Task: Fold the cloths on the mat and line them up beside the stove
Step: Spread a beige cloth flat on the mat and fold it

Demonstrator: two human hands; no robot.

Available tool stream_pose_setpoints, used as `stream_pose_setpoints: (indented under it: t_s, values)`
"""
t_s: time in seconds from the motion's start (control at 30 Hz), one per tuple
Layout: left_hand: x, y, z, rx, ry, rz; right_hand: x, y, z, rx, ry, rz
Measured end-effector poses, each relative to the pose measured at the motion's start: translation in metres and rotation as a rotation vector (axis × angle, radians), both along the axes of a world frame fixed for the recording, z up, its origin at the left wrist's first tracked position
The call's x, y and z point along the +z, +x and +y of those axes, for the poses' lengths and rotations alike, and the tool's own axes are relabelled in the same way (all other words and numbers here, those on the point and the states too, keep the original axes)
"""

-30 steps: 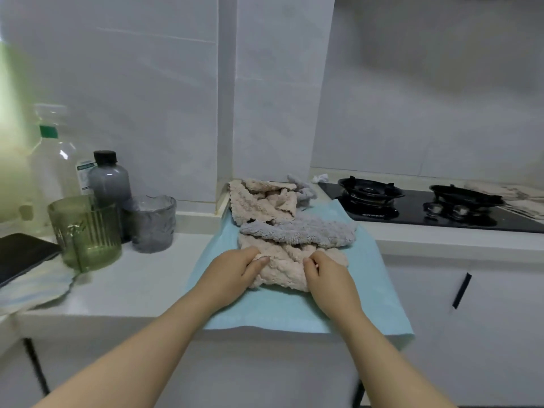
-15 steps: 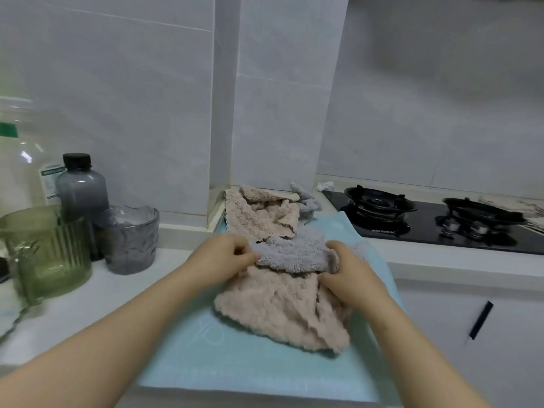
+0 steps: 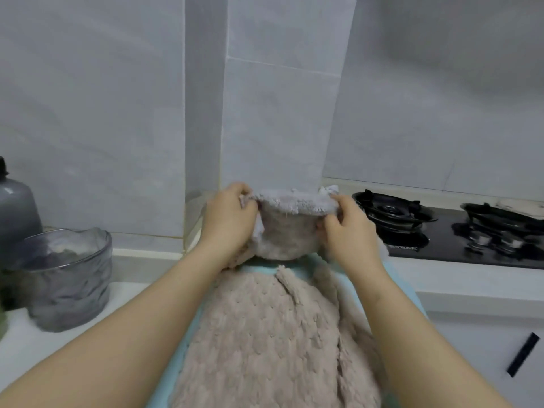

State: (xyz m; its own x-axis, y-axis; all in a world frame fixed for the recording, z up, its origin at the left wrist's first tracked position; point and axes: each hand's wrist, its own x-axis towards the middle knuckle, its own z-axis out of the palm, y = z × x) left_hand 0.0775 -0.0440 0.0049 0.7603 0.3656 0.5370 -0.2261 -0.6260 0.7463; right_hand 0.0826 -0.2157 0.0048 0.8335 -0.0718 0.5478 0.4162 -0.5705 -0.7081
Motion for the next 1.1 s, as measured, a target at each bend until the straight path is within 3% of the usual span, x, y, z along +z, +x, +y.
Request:
stream_pose_setpoints:
  t_s: [0.07,0.13,0.23,0.3,0.43,0.53,0.67,0.8,0.93,1.1]
  values:
    - [0.003,0.006,0.001,0.059,-0.064,-0.184,0.000,0.013,0.013,0.091,0.077,-0.049]
    - [-0.007,0.014,0.007,0.073,0.062,-0.189,-0.011,0.028,0.022,0.181,-0.053,0.055]
    - [-0.039,0.023,0.017,-0.045,0.372,0.293,-0.036,0.040,0.021,0.188,-0.338,0.346]
    - [-0.053,0.017,0.019,-0.041,0.459,0.480,-0.044,0.038,0.012,0.142,-0.340,0.410]
    - [-0.055,-0.007,0.009,0.054,0.554,0.276,-0.046,0.015,-0.010,0.116,-0.392,0.451]
    - [-0.057,-0.025,0.006,0.059,0.572,0.260,-0.051,-0.008,-0.022,0.088,-0.407,0.555]
    - [-0.060,-0.047,0.011,0.027,0.467,0.353,-0.058,-0.029,-0.026,-0.010,-0.475,0.539]
    - [-0.077,-0.054,0.017,0.044,0.658,0.495,-0.069,-0.042,-0.018,-0.100,-0.616,0.495]
    - [-0.078,-0.049,0.014,0.052,0.725,0.477,-0.069,-0.040,-0.018,-0.077,-0.558,0.434]
    - [-0.076,-0.045,0.016,-0.045,0.626,0.443,-0.073,-0.035,-0.017,-0.025,-0.504,0.337]
